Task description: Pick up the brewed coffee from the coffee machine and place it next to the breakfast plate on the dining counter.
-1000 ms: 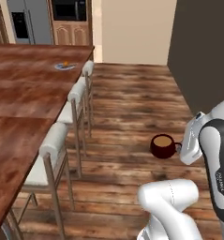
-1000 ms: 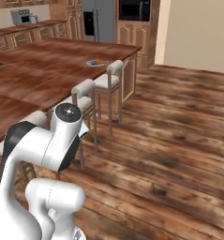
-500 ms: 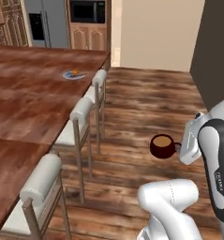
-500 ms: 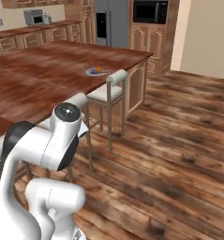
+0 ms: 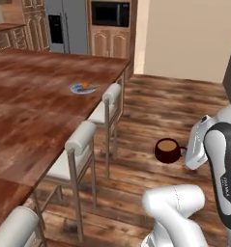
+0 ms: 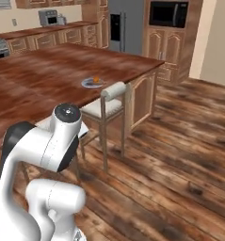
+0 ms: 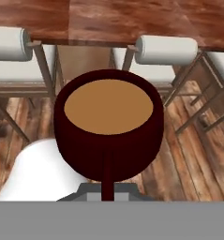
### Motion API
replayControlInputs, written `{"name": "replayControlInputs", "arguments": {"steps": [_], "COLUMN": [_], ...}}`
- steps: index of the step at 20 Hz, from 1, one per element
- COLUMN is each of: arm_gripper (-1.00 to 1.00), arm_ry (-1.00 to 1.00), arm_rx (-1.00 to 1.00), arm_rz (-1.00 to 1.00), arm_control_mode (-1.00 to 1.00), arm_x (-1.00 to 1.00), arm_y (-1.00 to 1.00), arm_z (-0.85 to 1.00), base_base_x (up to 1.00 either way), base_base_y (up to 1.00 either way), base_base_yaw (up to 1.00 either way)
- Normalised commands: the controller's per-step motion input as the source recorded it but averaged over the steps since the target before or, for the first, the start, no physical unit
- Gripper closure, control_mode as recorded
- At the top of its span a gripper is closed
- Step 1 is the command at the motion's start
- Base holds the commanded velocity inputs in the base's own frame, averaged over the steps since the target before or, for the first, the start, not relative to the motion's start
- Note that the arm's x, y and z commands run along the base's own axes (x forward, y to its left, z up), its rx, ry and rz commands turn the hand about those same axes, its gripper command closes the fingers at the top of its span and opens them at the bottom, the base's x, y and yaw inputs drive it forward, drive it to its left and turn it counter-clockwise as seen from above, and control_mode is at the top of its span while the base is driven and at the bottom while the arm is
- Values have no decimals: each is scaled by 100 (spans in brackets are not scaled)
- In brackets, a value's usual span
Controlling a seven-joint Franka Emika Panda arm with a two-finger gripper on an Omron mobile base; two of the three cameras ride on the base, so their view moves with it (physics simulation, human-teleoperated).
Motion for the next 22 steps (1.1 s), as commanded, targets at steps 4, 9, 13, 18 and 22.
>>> {"name": "replayControlInputs", "arguments": {"steps": [4,9,13,18,22], "arm_gripper": [100,100,100,100,100], "arm_ry": [0,0,0,0,0], "arm_rx": [0,0,0,0,0], "arm_rz": [0,0,0,0,0], "arm_control_mode": [100,100,100,100,100], "arm_x": [0,0,0,0,0], "arm_y": [0,0,0,0,0], "arm_z": [0,0,0,0,0], "base_base_x": [100,100,100,100,100], "base_base_y": [-76,-75,-79,-82,-71], "base_base_yaw": [33,36,37,37,37]}}
